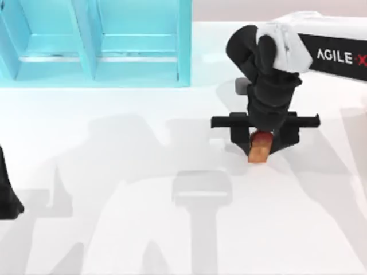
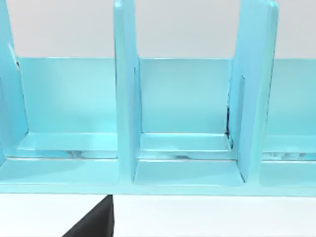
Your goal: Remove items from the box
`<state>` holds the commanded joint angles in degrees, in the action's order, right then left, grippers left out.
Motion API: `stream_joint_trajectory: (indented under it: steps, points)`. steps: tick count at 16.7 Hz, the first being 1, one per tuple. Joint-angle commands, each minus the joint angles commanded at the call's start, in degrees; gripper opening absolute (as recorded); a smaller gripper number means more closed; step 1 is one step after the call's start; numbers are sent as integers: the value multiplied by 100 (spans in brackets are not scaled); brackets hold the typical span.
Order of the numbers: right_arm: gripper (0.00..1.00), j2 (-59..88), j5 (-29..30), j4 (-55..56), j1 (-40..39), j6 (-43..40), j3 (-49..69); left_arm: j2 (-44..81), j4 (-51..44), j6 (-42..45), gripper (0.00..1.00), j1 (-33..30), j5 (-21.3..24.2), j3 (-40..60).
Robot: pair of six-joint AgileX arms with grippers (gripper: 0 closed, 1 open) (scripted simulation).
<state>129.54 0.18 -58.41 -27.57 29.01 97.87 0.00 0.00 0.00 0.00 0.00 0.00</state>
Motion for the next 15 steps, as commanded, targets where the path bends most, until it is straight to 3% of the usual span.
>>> stream_joint_trajectory:
  steps: [8, 15]
  points:
    - [98, 0, 0, 0, 0, 0, 0, 0, 0, 0, 100, 0, 0, 0]
    - [100, 0, 0, 0, 0, 0, 0, 0, 0, 0, 100, 0, 0, 0]
